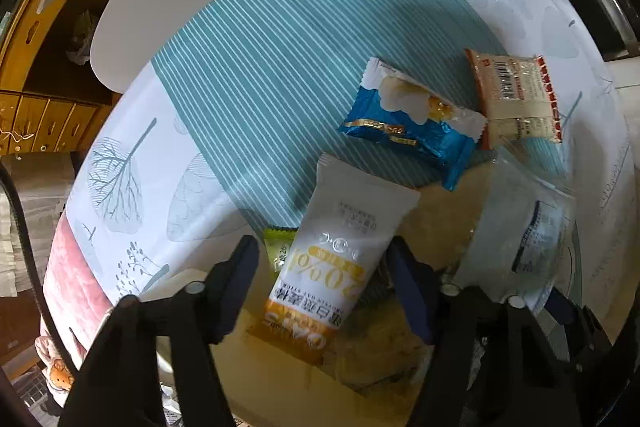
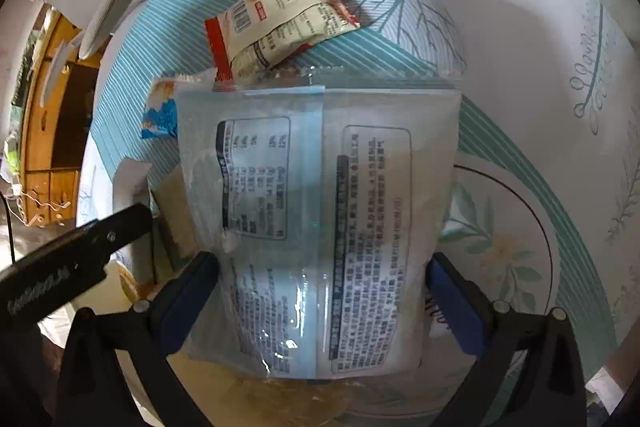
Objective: Organize snacks
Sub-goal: 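Grasp the blue-white bag with the right tool while the left tool grasps the white-orange bar packet, then drop the blue-white bag into the tray with the right tool while the left tool drops the bar packet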
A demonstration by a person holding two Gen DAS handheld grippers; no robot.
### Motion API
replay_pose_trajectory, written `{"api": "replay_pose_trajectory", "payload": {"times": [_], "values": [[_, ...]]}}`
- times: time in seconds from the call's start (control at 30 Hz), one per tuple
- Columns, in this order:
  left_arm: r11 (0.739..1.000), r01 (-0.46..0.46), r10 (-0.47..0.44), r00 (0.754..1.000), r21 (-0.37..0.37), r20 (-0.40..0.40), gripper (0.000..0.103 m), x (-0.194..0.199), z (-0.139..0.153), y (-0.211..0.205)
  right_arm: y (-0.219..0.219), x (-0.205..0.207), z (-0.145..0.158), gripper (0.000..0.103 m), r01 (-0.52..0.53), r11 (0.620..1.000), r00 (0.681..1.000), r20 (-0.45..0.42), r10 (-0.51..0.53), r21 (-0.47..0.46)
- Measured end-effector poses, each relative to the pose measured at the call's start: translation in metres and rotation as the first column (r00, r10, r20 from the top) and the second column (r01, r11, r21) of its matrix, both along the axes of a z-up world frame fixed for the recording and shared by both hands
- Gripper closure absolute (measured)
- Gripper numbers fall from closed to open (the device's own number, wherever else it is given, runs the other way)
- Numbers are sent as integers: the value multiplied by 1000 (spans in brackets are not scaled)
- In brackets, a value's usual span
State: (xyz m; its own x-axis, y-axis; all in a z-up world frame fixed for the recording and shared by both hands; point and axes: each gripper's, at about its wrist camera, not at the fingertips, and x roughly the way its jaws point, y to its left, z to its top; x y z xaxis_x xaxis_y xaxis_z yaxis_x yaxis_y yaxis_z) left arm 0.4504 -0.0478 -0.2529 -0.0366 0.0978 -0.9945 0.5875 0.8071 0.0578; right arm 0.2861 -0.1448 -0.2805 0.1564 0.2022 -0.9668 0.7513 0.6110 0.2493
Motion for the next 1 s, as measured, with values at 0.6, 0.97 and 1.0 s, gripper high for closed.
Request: {"api": "replay_pose_trajectory", "payload": {"times": [0.6, 0.97, 1.0], "values": [[996, -84, 84, 996, -13, -27, 65, 9, -5, 13, -18, -12, 2, 13, -1, 996, 1000, 25, -1, 87], [987, -108, 111, 994, -117, 18, 66, -10, 52, 27, -28, -43, 8, 13, 56, 983, 997, 36, -63, 177], [986, -101, 105, 994, -131, 26, 66, -14, 60, 27, -27, -46, 11, 13, 62, 982, 997, 38, -70, 181]]}}
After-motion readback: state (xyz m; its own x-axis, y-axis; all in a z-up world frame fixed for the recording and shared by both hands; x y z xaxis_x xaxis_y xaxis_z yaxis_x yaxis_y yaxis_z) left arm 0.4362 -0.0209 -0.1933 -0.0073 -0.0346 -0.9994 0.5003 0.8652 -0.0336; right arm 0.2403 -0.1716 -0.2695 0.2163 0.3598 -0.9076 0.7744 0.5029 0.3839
